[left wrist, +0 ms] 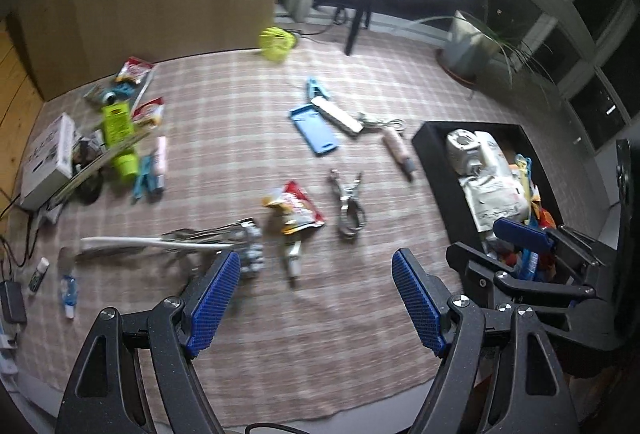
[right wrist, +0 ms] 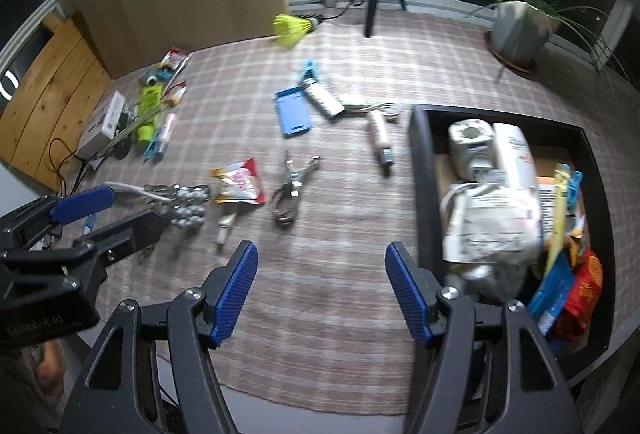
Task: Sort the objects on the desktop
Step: 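Pull both tools back from the tray toward the remaining items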
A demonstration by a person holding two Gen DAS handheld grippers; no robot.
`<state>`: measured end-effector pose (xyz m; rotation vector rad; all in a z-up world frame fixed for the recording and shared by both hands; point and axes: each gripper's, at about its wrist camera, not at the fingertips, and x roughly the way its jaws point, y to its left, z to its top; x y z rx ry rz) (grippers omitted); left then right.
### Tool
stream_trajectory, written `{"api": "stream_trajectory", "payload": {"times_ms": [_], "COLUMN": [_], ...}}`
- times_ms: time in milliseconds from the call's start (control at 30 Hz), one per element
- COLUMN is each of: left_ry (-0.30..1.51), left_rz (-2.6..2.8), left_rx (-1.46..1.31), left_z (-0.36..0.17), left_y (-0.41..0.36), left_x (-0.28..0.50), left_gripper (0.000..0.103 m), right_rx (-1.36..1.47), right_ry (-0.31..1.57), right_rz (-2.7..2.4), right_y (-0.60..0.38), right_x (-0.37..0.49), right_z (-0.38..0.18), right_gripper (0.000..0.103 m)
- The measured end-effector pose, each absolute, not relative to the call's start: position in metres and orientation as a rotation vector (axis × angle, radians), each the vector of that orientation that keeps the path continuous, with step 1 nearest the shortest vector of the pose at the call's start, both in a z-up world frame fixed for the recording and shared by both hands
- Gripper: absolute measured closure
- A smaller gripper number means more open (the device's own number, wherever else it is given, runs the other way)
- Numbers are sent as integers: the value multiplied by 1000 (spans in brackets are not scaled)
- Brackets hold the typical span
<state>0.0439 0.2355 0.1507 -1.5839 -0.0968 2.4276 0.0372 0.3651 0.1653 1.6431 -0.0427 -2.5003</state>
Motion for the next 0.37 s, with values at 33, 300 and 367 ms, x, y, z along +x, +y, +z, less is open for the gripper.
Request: {"api": "stream_trajectory", "payload": {"times_ms": [33, 300, 367], "left_ry": [-101, -126, -132], "left_rz": [2435, 2462, 2481], "left_rx": [-1584, -1570, -1566], "left_z": [150, 149, 151], "left_y": [229, 201, 198], "left_x": [45, 51, 51], "left_gripper": [25, 25, 25], "right_rx": [1641, 1621, 1619], "right_ry": [-37, -33, -36], "right_rz": [-2496, -2471, -2467], "right_y": [359, 334, 332], "right_x": [37, 36, 36], "right_z": [165, 163, 162], "right_gripper": [38, 38, 38]}}
